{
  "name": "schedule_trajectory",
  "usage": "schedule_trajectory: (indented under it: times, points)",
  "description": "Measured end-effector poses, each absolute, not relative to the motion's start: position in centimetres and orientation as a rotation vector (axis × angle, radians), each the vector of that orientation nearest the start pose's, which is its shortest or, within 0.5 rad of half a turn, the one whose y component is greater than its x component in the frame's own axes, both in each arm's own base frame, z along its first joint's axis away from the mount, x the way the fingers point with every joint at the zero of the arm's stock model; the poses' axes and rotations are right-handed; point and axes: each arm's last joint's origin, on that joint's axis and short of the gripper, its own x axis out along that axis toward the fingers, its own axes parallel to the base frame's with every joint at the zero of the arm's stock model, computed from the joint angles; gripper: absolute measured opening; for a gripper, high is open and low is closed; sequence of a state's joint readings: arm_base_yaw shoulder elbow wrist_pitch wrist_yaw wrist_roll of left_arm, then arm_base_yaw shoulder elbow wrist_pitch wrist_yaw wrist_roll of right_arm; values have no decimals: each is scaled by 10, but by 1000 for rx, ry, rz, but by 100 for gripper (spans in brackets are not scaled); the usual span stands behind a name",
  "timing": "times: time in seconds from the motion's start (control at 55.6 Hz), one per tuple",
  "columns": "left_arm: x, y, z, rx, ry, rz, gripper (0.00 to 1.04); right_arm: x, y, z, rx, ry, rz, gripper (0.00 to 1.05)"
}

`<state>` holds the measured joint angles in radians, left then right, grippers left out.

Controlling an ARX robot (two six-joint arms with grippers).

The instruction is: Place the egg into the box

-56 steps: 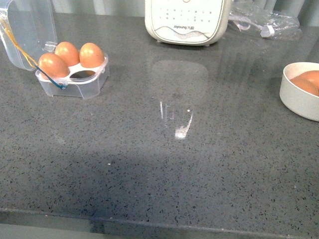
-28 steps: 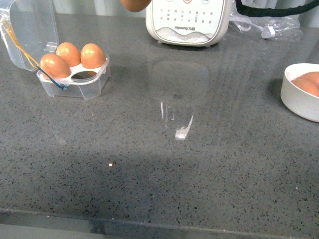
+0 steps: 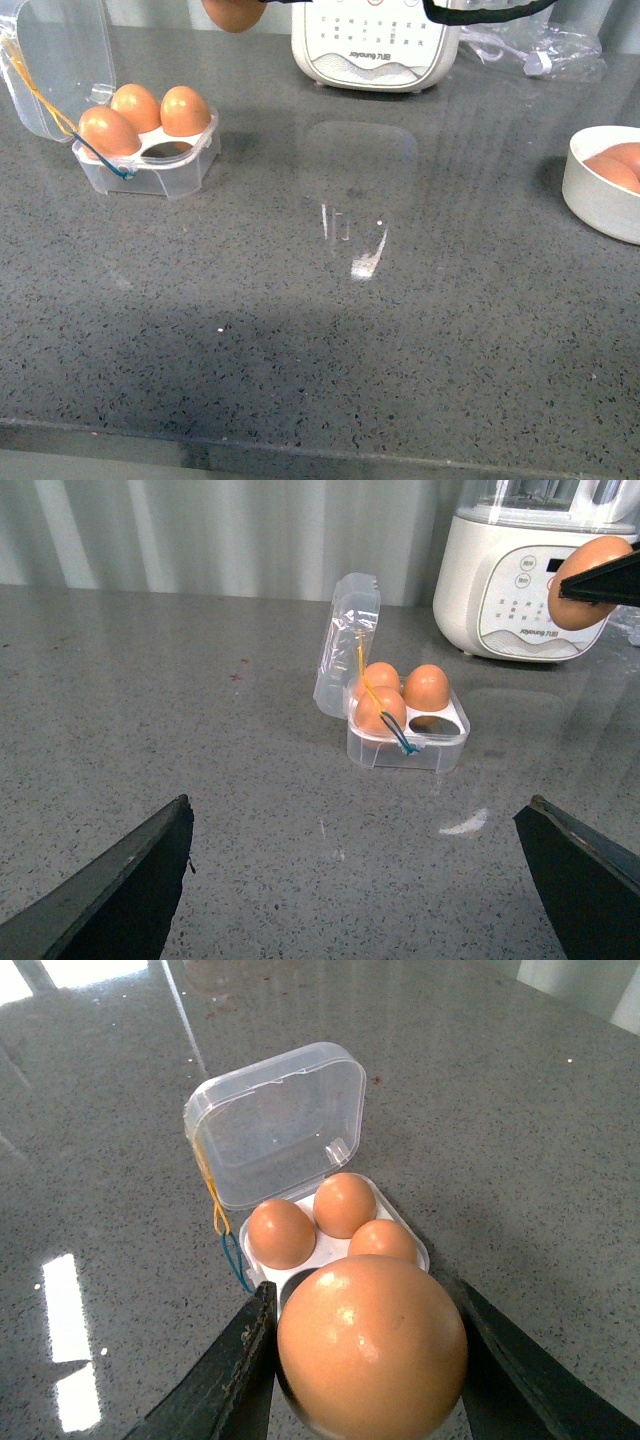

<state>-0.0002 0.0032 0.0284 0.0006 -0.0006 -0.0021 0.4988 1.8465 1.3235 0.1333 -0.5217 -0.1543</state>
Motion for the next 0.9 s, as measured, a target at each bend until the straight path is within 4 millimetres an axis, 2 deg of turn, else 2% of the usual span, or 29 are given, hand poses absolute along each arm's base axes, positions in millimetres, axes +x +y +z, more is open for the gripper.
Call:
schedule_trajectory:
  times: [0.432,0.629,0.899]
  points:
    - [96,0,173,-2,-26,0,98,375,246,235,-139,373,1064,43]
    - [96,0,173,-2,-26,0,98,377,260,219,-154,421,1070,43]
    - [96,0,173,-2,-26,0,98,382,267,207,-167,457,1067,43]
